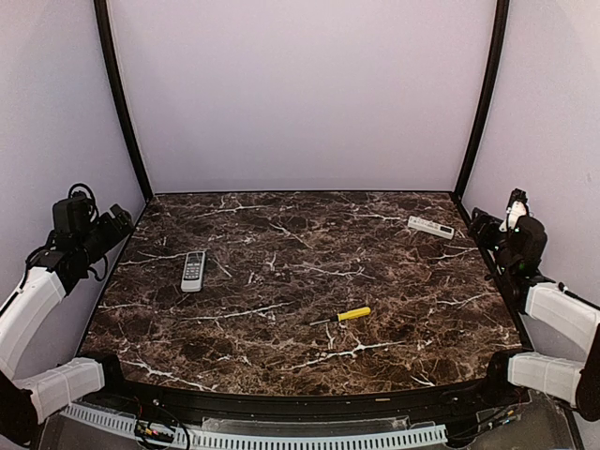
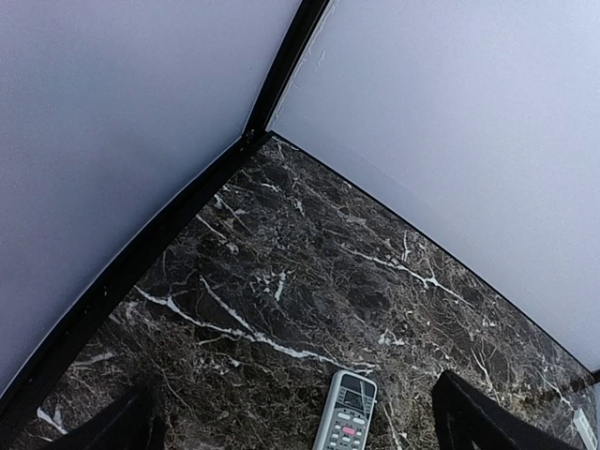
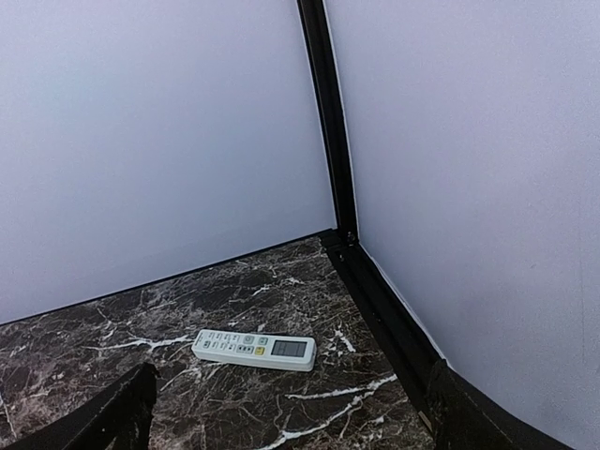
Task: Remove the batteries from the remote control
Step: Pick up the remote control from the center of the board.
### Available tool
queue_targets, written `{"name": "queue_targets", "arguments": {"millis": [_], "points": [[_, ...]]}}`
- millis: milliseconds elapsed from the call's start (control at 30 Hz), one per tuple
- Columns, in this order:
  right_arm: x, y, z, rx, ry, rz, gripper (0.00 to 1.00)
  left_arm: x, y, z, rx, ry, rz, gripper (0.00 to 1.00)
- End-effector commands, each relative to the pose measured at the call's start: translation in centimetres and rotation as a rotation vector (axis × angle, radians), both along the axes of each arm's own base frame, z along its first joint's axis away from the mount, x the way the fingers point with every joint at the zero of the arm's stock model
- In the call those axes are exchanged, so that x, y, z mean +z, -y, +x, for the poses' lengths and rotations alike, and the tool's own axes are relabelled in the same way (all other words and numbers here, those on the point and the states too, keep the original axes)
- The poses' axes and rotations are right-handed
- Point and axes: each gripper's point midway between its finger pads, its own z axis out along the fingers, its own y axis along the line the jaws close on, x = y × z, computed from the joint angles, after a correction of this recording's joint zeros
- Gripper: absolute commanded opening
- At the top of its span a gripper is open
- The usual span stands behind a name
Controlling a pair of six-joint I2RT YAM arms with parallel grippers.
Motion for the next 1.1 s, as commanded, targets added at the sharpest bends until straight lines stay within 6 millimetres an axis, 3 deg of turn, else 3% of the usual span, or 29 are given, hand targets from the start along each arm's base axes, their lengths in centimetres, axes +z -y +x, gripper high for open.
{"name": "queue_targets", "arguments": {"millis": [0,300,433,533,667,800,1000,1067], "points": [[0.0,0.5,-0.2,-0.028,0.002,0.003,0.99,-1.0,0.2,-0.4,-0.008,-0.033,-0.008,0.99],[-0.4,0.2,0.4,-0.01,-0.026,0.029,0.99,-1.4,0.3,-0.6,-0.018,-0.118,-0.009,0.99],[-0.1,-0.4,0.5,0.027,-0.022,0.029,0.99,-0.5,2.1,-0.1,-0.134,-0.147,-0.017,0.99],[0.2,-0.8,0.3,0.046,-0.003,0.032,0.99,-0.9,4.7,0.0,-0.275,-0.202,-0.048,0.99],[0.5,-0.8,0.0,0.049,0.009,0.035,0.99,-3.8,7.7,-0.2,-0.397,-0.364,-0.008,0.99],[0.5,-0.6,-0.2,0.039,0.006,0.029,0.99,-8.2,10.6,-1.2,-0.49,-0.544,0.005,0.99],[0.3,-0.4,0.1,0.026,-0.011,0.031,0.99,-12.3,13.0,-1.7,-0.594,-0.722,0.073,0.99],[0.2,-0.5,0.2,0.031,-0.014,0.035,0.99,-13.2,13.0,-1.4,-0.618,-0.796,0.123,0.99]]}}
